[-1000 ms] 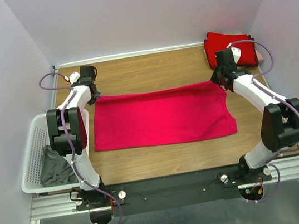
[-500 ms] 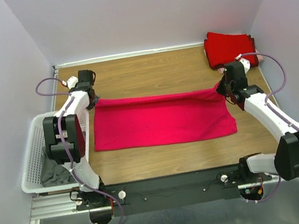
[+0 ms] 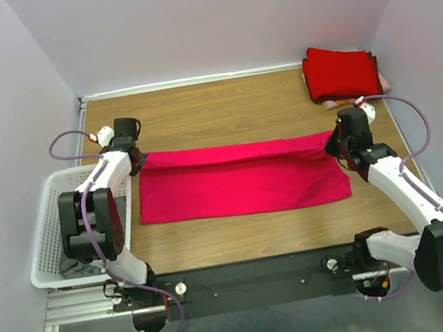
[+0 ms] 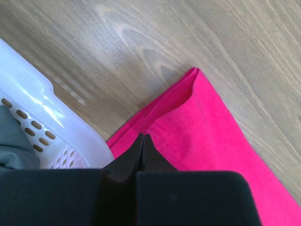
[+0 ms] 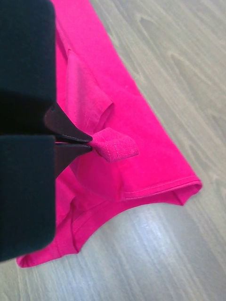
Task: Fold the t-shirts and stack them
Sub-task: Fold the tshirt
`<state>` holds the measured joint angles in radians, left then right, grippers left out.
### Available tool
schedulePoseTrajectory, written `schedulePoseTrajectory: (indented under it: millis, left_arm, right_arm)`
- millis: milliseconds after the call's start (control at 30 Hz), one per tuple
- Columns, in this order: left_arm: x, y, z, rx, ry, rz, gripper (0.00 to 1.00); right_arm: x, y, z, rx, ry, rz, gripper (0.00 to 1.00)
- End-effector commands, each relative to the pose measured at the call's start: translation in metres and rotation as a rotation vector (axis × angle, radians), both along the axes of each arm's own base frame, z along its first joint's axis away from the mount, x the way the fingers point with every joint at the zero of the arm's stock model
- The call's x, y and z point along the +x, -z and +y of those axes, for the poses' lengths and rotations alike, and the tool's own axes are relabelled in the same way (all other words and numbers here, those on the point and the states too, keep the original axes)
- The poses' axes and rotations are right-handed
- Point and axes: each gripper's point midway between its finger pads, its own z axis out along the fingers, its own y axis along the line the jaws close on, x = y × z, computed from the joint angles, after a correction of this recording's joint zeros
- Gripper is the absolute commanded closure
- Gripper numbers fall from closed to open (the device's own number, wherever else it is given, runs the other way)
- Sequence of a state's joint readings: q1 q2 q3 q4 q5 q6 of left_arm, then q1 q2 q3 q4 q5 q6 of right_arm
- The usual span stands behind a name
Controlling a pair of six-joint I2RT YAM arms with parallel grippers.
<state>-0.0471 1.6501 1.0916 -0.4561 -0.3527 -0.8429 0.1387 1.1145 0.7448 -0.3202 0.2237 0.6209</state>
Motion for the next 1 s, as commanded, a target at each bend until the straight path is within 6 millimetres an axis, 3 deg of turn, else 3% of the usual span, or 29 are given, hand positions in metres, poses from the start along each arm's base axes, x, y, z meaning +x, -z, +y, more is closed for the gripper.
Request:
schedulePoseTrajectory:
  millis: [0,167,200,233,333,467,633,733,833,867,967]
  left_arm:
    - [-0.011,0.003,0.002,-0.019,-0.020,-0.019,1.00]
    - [-0.022,0.005,0.001,-0.028,-0.013,-0.028,1.00]
    - [-0.024,0.003,0.001,-0.029,-0.013,-0.037,0.95]
    - [-0.025,0.001,0.000,-0.033,-0.013,-0.041,0.74]
    - [-0.029,-0.005,-0.003,-0.048,-0.001,-0.063,0.47]
    - [-0.031,-0.020,-0.007,-0.065,0.021,-0.114,0.40]
    - [-0.007,-0.046,-0.030,-0.072,0.136,-0.194,0.44]
    - [0.006,-0.048,-0.077,-0.054,0.266,-0.186,0.47]
    - [0.017,-0.043,-0.110,-0.053,0.351,-0.170,0.50]
    - [0.020,-0.039,-0.129,-0.049,0.397,-0.159,0.51]
    - [0.024,-0.031,-0.154,-0.040,0.480,-0.148,0.55]
  right_arm:
    - [-0.016,0.019,0.005,0.030,-0.005,0.053,0.99]
    - [-0.027,0.027,0.011,0.065,-0.030,0.066,0.75]
    - [-0.029,0.024,0.013,0.071,-0.044,0.053,0.65]
    - [-0.030,0.022,0.014,0.072,-0.051,0.046,0.59]
    - [-0.032,0.014,0.014,0.078,-0.056,0.016,0.39]
    - [-0.028,-0.004,0.013,0.072,-0.055,-0.023,0.36]
    - [-0.003,0.000,0.020,0.056,-0.100,0.025,0.37]
    - [0.017,0.009,0.031,0.049,-0.158,0.076,0.39]
    - [0.033,0.012,0.040,0.016,-0.189,0.094,0.41]
    - [0.036,0.013,0.038,-0.005,-0.175,0.095,0.41]
    - [0.038,0.023,0.037,-0.027,-0.163,0.124,0.41]
